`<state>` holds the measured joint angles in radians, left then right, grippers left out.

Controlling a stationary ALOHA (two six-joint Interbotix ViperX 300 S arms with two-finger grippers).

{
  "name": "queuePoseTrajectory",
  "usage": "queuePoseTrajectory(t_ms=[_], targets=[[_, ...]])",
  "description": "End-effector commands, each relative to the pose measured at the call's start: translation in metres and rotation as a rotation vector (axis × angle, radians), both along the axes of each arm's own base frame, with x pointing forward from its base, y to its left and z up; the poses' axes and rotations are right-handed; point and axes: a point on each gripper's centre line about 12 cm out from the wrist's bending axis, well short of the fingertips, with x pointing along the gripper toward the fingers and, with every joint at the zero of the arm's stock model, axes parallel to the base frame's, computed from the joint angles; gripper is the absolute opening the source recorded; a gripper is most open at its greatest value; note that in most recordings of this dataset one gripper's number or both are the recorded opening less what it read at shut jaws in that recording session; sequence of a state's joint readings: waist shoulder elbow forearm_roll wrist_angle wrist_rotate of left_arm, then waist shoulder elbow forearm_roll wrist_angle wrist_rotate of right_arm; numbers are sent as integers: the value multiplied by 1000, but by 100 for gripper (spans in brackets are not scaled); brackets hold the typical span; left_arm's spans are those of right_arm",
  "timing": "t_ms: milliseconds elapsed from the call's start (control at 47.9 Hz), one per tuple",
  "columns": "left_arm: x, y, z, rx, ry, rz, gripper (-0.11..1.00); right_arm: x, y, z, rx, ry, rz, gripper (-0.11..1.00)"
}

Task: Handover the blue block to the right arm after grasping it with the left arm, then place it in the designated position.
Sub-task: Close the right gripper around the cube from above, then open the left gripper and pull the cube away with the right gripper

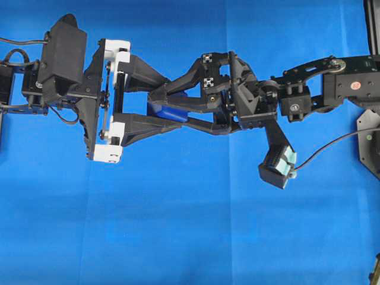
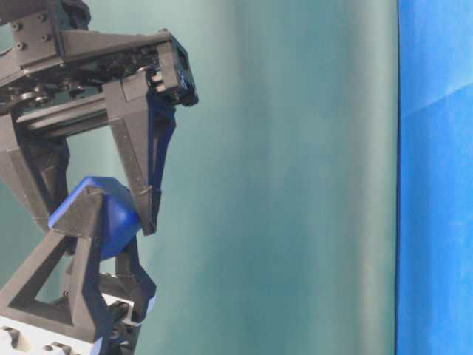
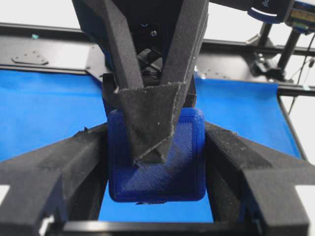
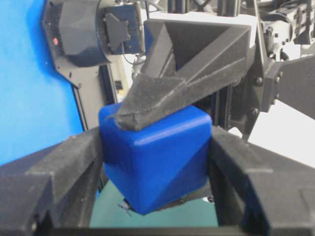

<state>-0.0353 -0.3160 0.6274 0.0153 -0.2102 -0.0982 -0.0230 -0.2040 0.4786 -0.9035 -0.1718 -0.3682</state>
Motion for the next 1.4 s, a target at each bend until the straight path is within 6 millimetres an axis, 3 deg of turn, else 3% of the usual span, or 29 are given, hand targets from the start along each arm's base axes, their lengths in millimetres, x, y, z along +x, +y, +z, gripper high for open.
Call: queuePoseTrajectory(t_ms=[0,355,501,584,960,1378], targets=[[-1,0,13,0,-32,0,49,-1,-1,19,9,-45,-6,45],[0,0,15,-14,-42,1,50,-1,-1,19,32,-42,-8,45],[0,0,14,-15,-42,1,85,-1,-2,18,40,-39,-13,45],[0,0,14,-15,-42,1,93,-1,-1,19,39,-42,-11,45],[-3,0,16,-12,-47,1,93,-8,-1,17,40,-36,-12,45],[-20,1,13,-12,-49,1,93,-50,-3,15,34,-23,-47,45]])
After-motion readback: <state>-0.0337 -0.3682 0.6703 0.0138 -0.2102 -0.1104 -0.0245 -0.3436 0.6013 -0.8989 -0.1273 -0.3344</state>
